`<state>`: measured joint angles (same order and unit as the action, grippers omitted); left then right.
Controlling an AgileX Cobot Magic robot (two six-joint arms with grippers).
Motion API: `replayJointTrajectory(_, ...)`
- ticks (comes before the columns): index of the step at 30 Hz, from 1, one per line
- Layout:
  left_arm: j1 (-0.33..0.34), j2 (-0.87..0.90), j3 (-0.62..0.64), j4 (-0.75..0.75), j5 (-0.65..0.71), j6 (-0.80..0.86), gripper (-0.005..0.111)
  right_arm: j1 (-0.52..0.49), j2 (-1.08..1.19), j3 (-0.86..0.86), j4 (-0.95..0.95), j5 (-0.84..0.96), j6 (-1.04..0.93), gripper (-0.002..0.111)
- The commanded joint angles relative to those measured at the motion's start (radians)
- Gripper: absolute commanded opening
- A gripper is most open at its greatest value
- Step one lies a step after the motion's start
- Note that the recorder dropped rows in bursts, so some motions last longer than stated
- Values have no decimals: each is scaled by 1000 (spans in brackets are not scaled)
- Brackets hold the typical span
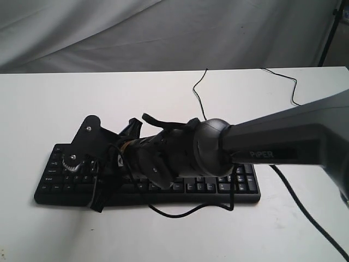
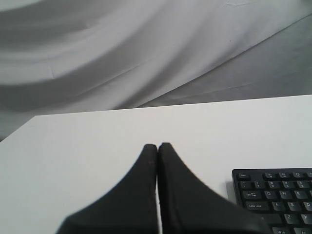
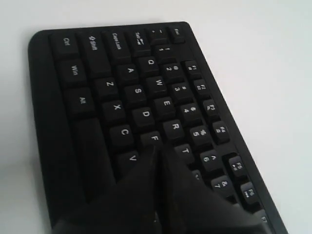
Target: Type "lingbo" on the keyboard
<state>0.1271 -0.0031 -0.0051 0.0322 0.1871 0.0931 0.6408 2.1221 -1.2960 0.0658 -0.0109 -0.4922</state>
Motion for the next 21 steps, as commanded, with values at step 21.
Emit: replayJointTrajectory(21,-4,3,5,-1,-4,-3,1,7,34,3,-1,-6,5,0)
